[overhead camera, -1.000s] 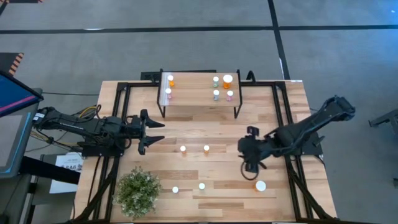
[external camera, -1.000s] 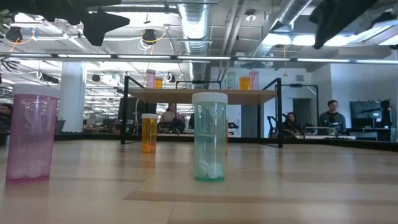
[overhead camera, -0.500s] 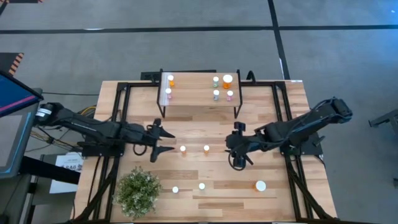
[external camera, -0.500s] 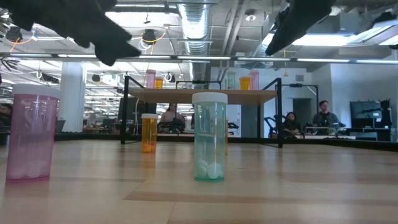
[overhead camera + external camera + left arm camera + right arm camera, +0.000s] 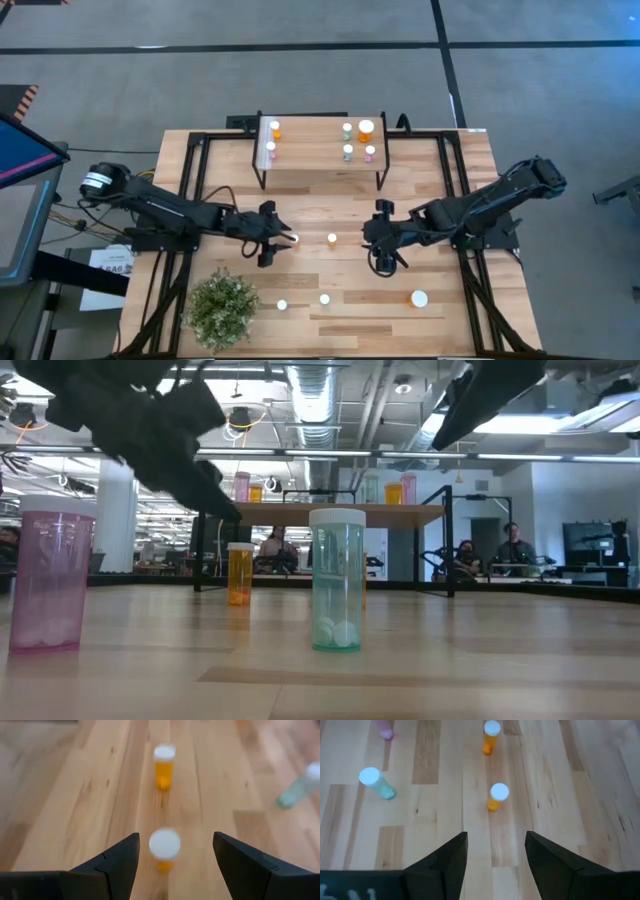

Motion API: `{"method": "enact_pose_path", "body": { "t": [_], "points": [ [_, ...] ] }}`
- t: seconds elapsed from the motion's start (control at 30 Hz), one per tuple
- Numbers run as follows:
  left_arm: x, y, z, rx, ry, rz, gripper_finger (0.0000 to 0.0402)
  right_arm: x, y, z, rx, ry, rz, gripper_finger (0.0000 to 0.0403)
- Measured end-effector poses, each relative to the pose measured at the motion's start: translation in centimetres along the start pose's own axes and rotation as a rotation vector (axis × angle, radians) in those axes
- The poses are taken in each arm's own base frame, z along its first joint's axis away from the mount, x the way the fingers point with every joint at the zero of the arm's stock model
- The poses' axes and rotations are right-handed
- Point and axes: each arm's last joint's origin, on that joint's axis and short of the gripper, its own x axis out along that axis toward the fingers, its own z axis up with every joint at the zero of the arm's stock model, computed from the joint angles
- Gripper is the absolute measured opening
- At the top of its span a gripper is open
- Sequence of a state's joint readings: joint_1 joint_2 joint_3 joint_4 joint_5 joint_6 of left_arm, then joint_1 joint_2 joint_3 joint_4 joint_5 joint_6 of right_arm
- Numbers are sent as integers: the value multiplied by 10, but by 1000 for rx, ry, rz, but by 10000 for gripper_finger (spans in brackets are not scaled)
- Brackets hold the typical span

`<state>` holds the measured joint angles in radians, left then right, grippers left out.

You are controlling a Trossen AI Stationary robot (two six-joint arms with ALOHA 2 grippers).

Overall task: Pick and place medicine bottles onto shelf by color
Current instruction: Put the left small orange pill bottle on the shelf

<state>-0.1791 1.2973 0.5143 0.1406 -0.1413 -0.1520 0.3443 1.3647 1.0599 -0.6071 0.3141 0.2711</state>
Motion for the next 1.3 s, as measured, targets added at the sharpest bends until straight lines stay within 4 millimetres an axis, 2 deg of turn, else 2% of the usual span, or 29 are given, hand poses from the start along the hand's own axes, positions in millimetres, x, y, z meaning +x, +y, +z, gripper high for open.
{"method": "enact_pose_path", "body": {
  "t": [0.33, 0.6, 1.13, 1.3],
  "points": [
    [31, 1, -3, 2, 99, 35, 240, 0, 0, 1, 5, -14, 4, 219],
    [33, 4, 0, -5, 99, 44, 237, 0, 0, 2, 4, -17, 4, 219],
    [33, 5, -1, -40, 110, 48, 110, -1, 3, 1, -3, -19, 9, 219],
    [27, 9, 4, -61, 83, 52, 89, -1, 3, 1, -3, -19, 9, 219]
  ]
}}
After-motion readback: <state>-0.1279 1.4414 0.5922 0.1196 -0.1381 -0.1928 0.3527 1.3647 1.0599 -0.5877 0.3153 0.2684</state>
